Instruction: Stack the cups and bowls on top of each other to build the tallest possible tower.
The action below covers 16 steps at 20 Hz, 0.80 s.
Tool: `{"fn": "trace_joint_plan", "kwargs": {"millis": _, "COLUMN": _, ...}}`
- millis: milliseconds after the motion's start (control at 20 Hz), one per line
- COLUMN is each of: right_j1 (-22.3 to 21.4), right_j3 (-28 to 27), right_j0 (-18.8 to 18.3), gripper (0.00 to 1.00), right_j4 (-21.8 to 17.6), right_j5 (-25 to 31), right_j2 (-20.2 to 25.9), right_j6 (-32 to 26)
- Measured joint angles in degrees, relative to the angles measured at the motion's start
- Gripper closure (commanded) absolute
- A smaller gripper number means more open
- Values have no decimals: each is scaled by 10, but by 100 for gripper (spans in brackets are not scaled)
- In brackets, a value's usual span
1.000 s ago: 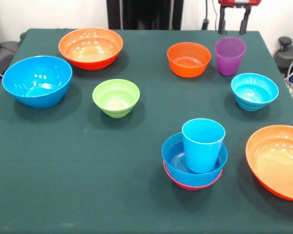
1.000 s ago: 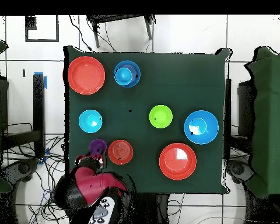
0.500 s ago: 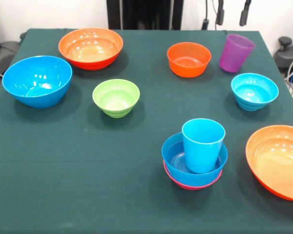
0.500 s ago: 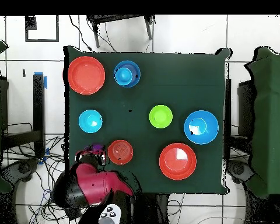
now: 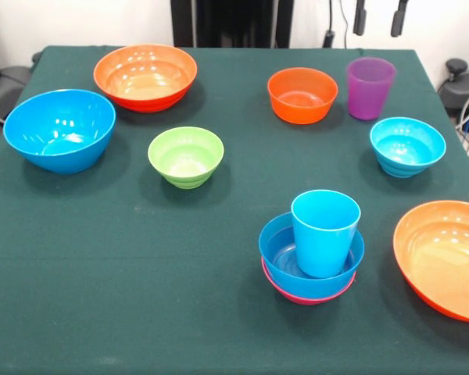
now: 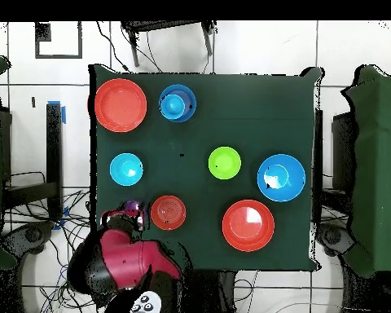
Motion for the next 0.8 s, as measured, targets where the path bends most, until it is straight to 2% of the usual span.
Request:
{"fn": "trace_joint_plan", "kwargs": {"millis": 150, "right_j1": -2, "right_j3": -2, "right_j0": 23, "gripper": 0, "right_j4": 6, "right_j5": 0, "right_j2": -11, "right_j6": 0}}
{"fn": "trace_joint_plan", "kwargs": {"millis": 450, "right_j1": -3, "right_j3": -2, "right_j0": 9, "gripper": 0, "right_j4": 7, "right_j5": -5, "right_j2": -10, "right_j6": 0}}
{"fn": "trace_joint_plan", "kwargs": {"millis": 500, "right_j1": -3, "right_j3": -2, "right_j0": 4, "gripper": 100, "right_j4": 7, "right_j5": -11, "right_j2": -10, "right_j6": 0}}
{"fn": "trace_joint_plan", "kwargs": {"millis": 800, "right_j1": -1, "right_j3": -2, "right_j0": 3, "gripper": 100, "right_j4": 7, "right_j5": -32, "right_j2": -11, "right_j6": 0}}
